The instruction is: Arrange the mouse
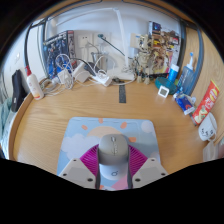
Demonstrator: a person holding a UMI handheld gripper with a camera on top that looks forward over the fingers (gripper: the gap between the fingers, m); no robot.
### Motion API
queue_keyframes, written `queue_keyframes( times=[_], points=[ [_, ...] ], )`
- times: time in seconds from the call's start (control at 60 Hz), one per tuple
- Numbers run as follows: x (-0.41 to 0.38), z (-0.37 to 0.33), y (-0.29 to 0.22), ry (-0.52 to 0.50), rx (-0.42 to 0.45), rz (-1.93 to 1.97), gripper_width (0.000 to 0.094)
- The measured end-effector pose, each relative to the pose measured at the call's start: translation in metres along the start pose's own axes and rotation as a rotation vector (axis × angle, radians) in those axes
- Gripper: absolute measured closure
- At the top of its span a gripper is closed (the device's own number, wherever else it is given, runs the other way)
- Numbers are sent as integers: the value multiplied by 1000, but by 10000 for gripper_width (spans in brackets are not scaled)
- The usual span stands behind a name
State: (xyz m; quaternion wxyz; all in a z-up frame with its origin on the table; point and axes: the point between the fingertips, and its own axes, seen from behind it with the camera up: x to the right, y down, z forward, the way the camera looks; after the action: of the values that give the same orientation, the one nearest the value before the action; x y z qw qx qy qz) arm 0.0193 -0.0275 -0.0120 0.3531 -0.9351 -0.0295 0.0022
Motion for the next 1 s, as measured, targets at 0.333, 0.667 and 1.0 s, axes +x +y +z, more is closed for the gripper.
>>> queue_keyframes(
  times=[0.333,0.667,1.0],
  points=[
    [0,-28,-17,20,-27,49,93],
    [-46,-184,-133,-14,182,84,88],
    [-70,-257,-153,-8,280,80,85]
  ],
)
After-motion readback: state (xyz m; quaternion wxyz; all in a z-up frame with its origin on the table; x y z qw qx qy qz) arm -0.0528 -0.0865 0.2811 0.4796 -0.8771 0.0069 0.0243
